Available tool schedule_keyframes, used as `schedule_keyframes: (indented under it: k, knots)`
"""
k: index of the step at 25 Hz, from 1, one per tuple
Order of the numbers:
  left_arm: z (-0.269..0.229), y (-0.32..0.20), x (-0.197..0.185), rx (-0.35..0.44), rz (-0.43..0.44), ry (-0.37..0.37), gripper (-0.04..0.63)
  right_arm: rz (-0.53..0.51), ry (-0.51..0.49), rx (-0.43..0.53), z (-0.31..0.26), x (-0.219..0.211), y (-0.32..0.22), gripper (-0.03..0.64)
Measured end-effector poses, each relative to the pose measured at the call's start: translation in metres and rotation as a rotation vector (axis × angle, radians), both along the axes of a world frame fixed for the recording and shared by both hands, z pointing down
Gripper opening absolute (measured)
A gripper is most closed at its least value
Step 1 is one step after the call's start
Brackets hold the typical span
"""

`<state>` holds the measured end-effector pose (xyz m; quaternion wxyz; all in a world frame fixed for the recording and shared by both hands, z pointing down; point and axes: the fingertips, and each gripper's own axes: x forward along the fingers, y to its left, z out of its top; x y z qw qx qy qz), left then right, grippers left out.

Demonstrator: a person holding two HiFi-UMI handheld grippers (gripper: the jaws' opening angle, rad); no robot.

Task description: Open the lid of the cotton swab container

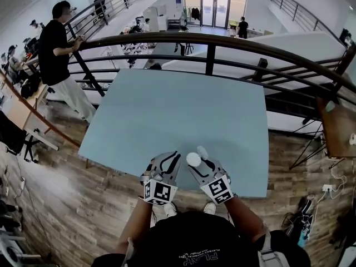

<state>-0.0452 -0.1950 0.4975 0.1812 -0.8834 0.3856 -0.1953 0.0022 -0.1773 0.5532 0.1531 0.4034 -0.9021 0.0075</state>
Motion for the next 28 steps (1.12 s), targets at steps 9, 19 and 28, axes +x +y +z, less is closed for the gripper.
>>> schedule_keyframes:
  k: [9, 19, 28]
  knots:
    - [0.021, -0.009, -0.034, -0.278, -0.079, 0.41, 0.012, 0.074, 0.013, 0.04, -0.018, 0.005, -0.005, 0.218]
    - [0.029, -0.001, -0.044, -0.353, -0.104, 0.539, 0.011, 0.179, -0.027, 0.083, -0.03, 0.021, -0.016, 0.218]
    - [0.02, -0.004, -0.044, -0.355, -0.094, 0.543, 0.012, 0.195, -0.019, 0.111, -0.042, 0.025, -0.024, 0.216]
